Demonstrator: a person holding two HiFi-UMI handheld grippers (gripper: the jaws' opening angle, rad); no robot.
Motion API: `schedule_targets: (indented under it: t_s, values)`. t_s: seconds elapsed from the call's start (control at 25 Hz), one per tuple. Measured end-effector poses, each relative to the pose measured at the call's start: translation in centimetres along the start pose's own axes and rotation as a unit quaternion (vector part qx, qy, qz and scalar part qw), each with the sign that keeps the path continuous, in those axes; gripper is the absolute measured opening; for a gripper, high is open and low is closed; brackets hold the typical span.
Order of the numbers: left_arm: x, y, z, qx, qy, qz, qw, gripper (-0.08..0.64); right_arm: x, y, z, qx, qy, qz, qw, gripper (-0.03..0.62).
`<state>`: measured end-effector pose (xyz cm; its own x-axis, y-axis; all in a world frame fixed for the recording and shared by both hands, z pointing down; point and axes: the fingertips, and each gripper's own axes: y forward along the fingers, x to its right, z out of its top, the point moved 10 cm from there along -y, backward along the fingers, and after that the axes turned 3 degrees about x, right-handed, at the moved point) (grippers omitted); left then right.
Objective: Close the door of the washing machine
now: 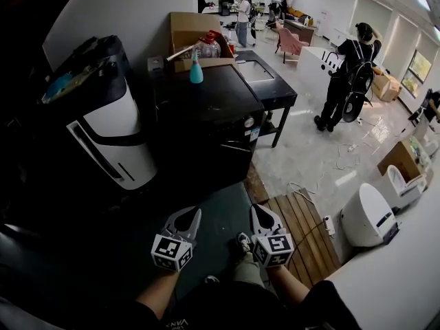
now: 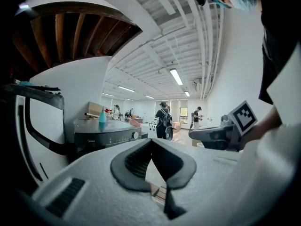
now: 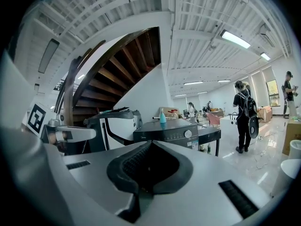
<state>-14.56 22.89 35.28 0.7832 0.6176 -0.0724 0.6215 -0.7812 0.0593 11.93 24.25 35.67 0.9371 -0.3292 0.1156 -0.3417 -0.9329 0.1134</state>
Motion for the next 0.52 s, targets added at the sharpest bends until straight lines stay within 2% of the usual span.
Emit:
schedule_targets:
  t_s: [0.24,0.52]
  values:
    - [0.4,-1.0,-0.3,-0.005,0.01,-0.006,0.9999,0.011,-0.5,-0.9,-0.8,-0.009,0.007,-0.003,1.0,-0.002]
    - [0.4,-1.6,-0.5,-0.004,-0.002,-0.001,1.0,0.011,-1.0,-0.7,-0.6,0.001,0.003,0.008,1.0,-0.003]
